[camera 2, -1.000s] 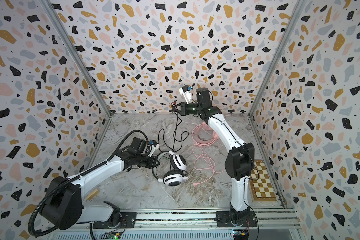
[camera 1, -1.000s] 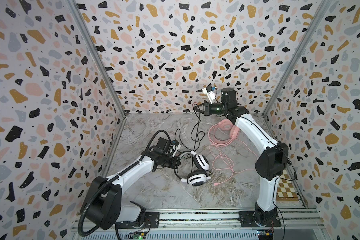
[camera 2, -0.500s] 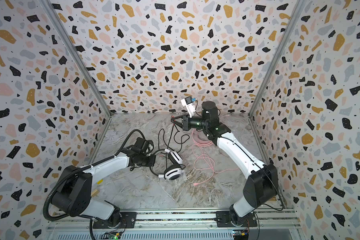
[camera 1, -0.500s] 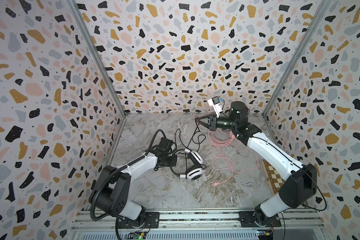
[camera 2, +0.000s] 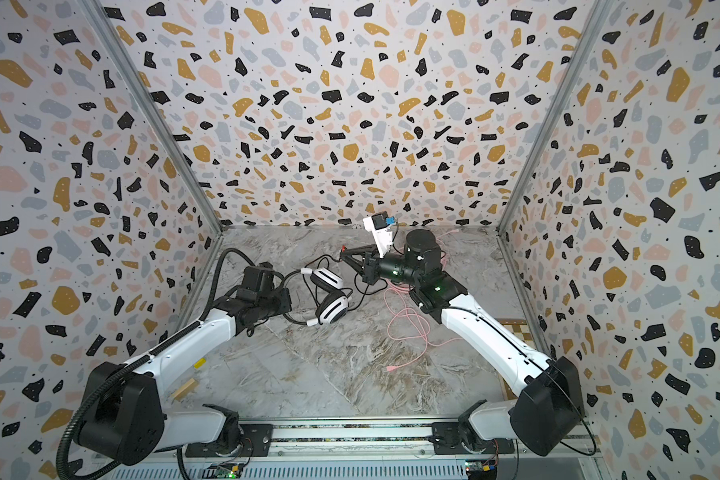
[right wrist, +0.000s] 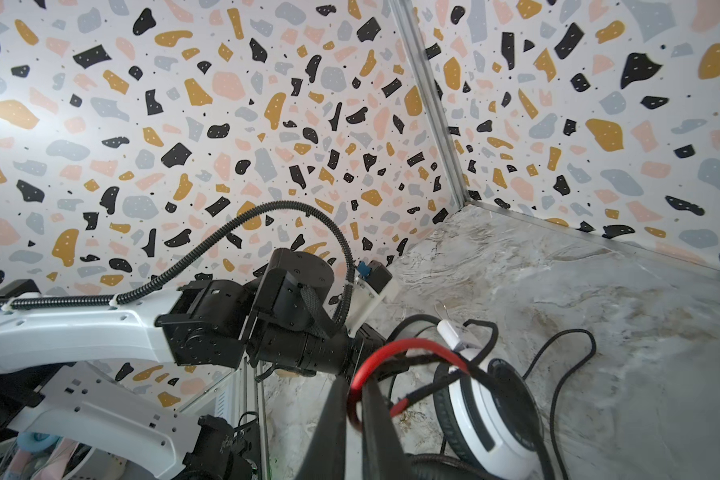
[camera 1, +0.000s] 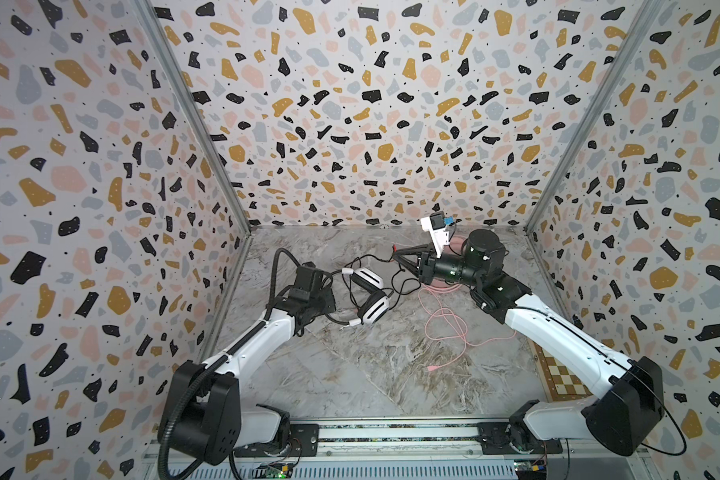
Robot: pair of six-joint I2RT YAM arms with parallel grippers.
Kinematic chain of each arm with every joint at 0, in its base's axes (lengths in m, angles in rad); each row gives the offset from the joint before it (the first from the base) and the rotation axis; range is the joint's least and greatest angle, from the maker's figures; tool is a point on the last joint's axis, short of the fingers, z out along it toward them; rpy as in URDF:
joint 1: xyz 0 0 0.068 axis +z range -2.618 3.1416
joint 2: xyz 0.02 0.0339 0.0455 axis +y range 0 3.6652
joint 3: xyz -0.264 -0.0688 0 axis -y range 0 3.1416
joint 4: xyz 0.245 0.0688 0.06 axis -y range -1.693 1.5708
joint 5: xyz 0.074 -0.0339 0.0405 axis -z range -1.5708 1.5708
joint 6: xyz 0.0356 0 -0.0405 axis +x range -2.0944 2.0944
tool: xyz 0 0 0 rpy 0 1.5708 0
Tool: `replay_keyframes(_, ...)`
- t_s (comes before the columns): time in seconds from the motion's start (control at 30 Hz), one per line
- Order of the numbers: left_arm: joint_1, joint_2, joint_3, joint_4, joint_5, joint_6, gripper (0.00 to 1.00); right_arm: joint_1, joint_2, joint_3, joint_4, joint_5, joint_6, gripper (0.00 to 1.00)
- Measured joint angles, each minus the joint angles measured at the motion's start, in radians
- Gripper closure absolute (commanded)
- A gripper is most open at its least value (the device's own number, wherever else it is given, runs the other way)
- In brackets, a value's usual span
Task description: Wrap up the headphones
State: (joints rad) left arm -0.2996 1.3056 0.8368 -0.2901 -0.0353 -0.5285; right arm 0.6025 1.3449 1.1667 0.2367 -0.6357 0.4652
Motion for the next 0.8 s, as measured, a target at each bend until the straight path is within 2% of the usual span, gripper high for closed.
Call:
replay_keyframes(0.27,0.016,-0.014,-0.029,0.003,-0.072,-0.039,1.00,0.004,-0.116,-0.097,0.015,0.137,-0.026,0.89)
replay_keyframes(0.4,0.023,-0.011,-0.034,0.011,-0.080,-0.056,1.00,0.035,-0.158,-0.103,0.047,0.144,-0.036,0.89)
replay_keyframes(0.6,0.024,0.045,-0.026,0.029,-0.077,-0.062,1.00,0.069,-0.140,-0.098,0.086,0.119,-0.043,0.88)
replay_keyframes(0.8,0.024,0.037,-0.026,0.014,-0.091,-0.049,1.00,0.027,-0.103,-0.078,0.049,0.107,-0.071,0.70)
